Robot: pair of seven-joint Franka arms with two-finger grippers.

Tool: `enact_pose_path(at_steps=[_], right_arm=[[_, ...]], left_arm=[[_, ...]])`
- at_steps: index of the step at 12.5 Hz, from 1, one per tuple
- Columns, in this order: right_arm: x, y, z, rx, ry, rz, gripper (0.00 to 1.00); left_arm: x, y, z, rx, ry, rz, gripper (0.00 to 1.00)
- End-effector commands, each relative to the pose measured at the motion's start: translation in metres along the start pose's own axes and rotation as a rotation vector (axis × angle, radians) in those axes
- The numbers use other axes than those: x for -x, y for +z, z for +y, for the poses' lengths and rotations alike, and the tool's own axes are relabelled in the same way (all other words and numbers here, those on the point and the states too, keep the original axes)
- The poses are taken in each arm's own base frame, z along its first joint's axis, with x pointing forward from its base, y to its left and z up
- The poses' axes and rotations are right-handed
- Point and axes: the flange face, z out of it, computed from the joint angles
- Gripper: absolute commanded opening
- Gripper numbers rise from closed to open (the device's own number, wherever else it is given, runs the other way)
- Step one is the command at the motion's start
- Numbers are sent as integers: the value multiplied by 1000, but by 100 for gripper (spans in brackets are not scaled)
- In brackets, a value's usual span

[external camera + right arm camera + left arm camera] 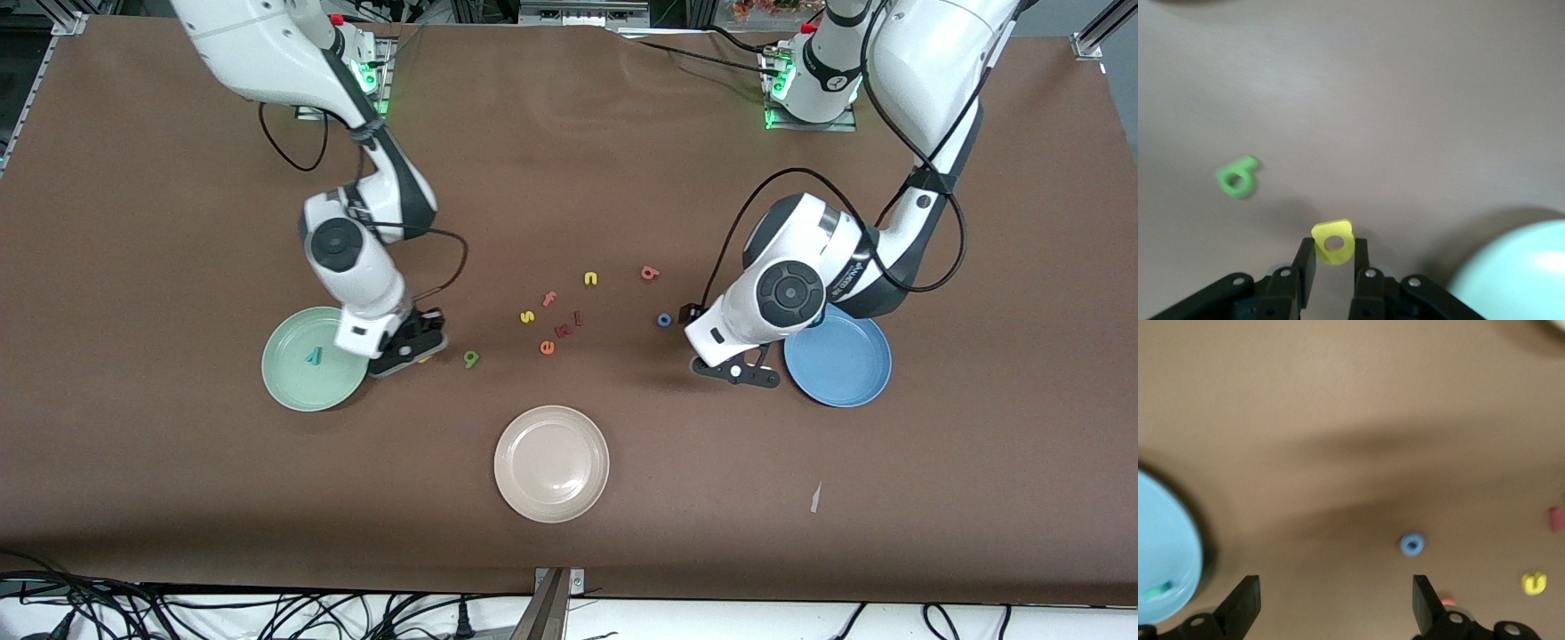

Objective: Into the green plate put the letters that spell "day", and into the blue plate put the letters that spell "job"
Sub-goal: 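Drop the yellow a on the green plate while the left gripper returns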

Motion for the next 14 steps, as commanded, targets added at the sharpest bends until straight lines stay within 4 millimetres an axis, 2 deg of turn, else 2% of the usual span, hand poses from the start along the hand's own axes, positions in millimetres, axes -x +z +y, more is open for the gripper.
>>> enact_pose_path(at_steps=[1,2,3,4,5,6,7,8,9,10,11,12,13,14], right_arm=[[22,-33,67,-17,-72,-33,13],[35,-30,89,-23,-82,-59,14],[48,-22,103,-31,-70,-81,30],[61,-13,112,-38,-45,-94,57],[68,-7,113,-41,-28,-102,75],[67,-7,114,-41,-22,-100,82],[64,-10,113,-46,20,-90,84],[53,-16,104,-46,53,-73,84],[35,-20,85,-45,75,-53,84],[9,-25,56,-44,102,-24,84],[-13,-18,42,-46,178,-8,84],[-31,-12,20,-52,209,5,84],[-43,-8,6,-69,273,14,84],[-48,-1,0,-94,357,17,84]], left_arm=[[-6,12,19,17,-8,23,100],[-6,16,30,20,-37,40,100],[-4,26,44,20,-42,43,100],[-3,32,53,26,-43,49,100],[-4,38,57,34,-58,59,100],[-2,46,67,38,-66,58,100],[-1,50,76,38,-71,65,100],[-1,56,77,42,-82,67,100],[0,62,77,45,-83,70,100],[5,74,77,41,-80,60,100],[11,92,70,10,-67,44,100],[20,106,62,-41,-35,38,100],[25,115,61,-54,-32,23,100],[30,122,62,-60,-38,9,97]])
